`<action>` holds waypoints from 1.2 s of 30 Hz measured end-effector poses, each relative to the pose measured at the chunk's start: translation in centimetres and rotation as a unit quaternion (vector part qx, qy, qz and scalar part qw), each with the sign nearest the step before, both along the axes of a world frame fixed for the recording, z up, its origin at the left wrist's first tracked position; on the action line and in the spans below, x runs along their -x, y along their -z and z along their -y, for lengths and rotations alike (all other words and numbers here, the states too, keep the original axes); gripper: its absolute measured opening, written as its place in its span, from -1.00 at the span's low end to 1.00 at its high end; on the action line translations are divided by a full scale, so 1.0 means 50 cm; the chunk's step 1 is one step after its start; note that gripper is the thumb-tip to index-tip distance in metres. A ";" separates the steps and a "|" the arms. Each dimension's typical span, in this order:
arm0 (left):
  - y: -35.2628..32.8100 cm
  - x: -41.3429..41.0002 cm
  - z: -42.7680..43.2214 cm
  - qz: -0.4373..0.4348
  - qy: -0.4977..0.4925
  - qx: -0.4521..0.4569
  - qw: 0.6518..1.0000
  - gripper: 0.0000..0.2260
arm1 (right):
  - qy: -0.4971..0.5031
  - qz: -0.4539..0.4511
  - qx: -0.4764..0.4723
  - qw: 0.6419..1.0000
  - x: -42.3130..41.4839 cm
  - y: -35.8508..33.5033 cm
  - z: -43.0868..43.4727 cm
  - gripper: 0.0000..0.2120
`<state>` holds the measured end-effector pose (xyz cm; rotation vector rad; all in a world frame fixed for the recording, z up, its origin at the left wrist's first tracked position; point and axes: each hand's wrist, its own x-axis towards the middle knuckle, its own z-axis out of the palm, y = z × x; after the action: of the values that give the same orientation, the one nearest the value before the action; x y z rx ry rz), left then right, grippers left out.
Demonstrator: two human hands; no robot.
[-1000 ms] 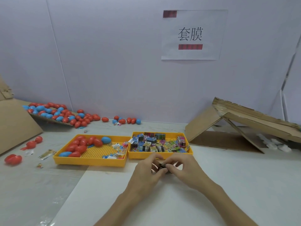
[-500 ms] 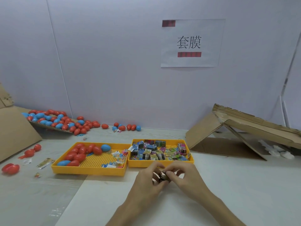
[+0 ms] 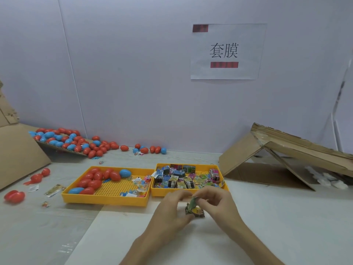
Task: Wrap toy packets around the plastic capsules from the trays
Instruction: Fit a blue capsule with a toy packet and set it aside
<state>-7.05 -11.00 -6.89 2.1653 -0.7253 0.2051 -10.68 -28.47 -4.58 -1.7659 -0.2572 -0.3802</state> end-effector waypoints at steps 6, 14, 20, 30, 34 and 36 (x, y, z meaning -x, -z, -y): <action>-0.042 -0.042 -0.049 0.083 -0.089 0.044 0.992 -0.75 | 0.033 -0.007 -0.035 0.999 -0.008 -0.006 0.015 -0.67; -0.090 -0.170 -0.184 0.085 -0.310 -0.118 0.940 -0.71 | 0.059 -0.024 -0.049 0.997 -0.006 -0.009 0.020 -0.78; -0.075 -0.229 -0.251 0.015 -0.316 -0.210 0.925 -0.63 | 0.057 -0.033 -0.056 0.996 -0.011 -0.007 0.023 -0.76; -0.065 -0.229 -0.258 0.135 -0.389 -0.220 0.884 -0.79 | 0.058 -0.039 -0.066 0.995 -0.012 -0.006 0.026 -0.75; -0.092 -0.176 -0.206 0.153 -0.268 0.019 0.951 -0.82 | 0.048 -0.038 -0.058 0.996 -0.012 -0.007 0.024 -0.77; -0.104 -0.135 -0.154 0.102 -0.176 0.087 0.975 -0.80 | 0.045 -0.036 -0.052 0.997 -0.012 -0.006 0.025 -0.78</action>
<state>-0.28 -3.27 -1.71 2.1084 -0.4088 0.6593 -10.09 -29.71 -4.26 -1.6879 -0.1052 -0.3863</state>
